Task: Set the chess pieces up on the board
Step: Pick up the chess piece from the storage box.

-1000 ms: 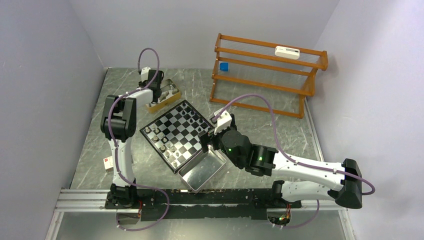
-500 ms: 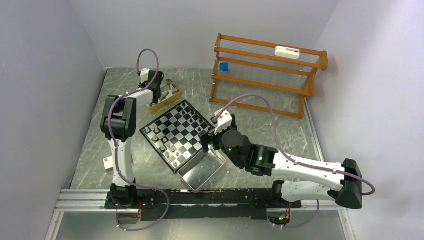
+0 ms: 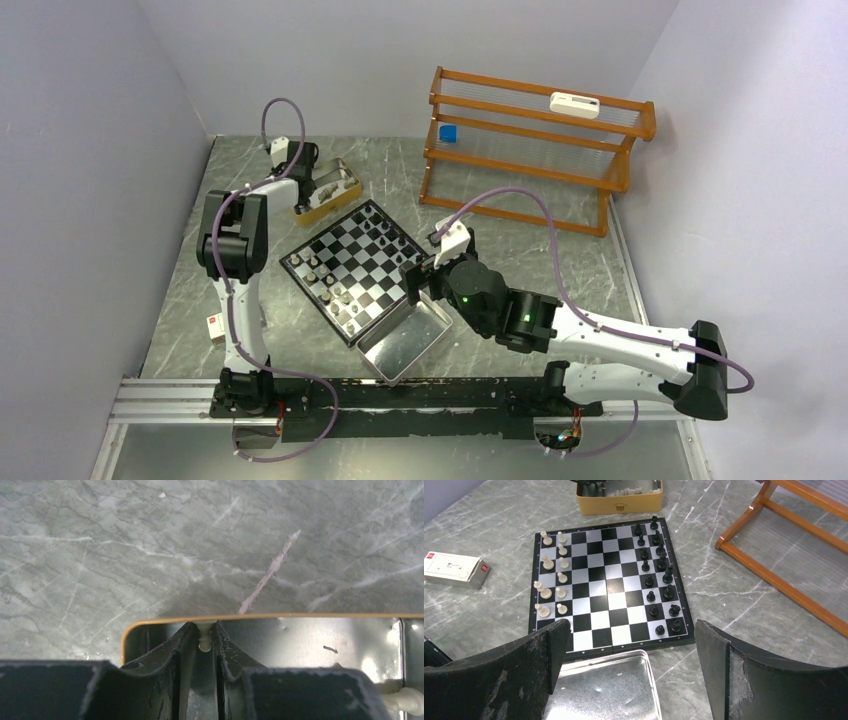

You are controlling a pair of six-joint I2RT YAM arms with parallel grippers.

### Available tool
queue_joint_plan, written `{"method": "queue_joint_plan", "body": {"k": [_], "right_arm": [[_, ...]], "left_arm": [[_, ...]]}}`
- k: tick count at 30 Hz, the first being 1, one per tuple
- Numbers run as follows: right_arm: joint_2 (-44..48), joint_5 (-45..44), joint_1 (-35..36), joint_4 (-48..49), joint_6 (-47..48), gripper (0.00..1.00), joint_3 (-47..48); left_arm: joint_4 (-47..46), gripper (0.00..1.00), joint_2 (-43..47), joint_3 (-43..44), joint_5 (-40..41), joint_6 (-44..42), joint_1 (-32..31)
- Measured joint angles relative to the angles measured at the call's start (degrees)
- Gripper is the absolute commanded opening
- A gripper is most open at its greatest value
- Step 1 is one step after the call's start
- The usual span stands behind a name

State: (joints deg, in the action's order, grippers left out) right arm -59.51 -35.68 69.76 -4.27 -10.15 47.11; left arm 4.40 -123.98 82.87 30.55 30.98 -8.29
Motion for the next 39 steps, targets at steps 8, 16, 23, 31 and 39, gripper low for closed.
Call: {"method": "queue_joint_plan", "body": {"k": [8, 16, 23, 31, 39], "right_arm": [[0.24, 0.11, 0.00, -0.17, -0.11, 1.00, 0.00], [0.24, 0.35, 0.00, -0.35, -0.20, 1.00, 0.00], [1.66, 1.60, -0.02, -0.81, -2.05, 1.00, 0.00], [3.72, 3.45, -0.02, -1.51, -4.87, 1.00, 0.00], [5.49, 5.53, -0.02, -2.93, -8.52, 1.00, -0.42]], "left_arm": [[-0.37, 0.17, 0.00, 0.00, -1.31, -0.17, 0.98], [-0.37, 0.11, 0.24, -0.02, -2.75, -1.51, 1.09], [1.38, 0.07, 1.29, -0.15, -6.75, -3.54, 1.25], [6.23, 0.05, 4.68, -0.20, -12.00, -6.54, 1.25], [11.80, 0.05, 9.70, 0.52, -15.30, -12.28, 1.25]]}}
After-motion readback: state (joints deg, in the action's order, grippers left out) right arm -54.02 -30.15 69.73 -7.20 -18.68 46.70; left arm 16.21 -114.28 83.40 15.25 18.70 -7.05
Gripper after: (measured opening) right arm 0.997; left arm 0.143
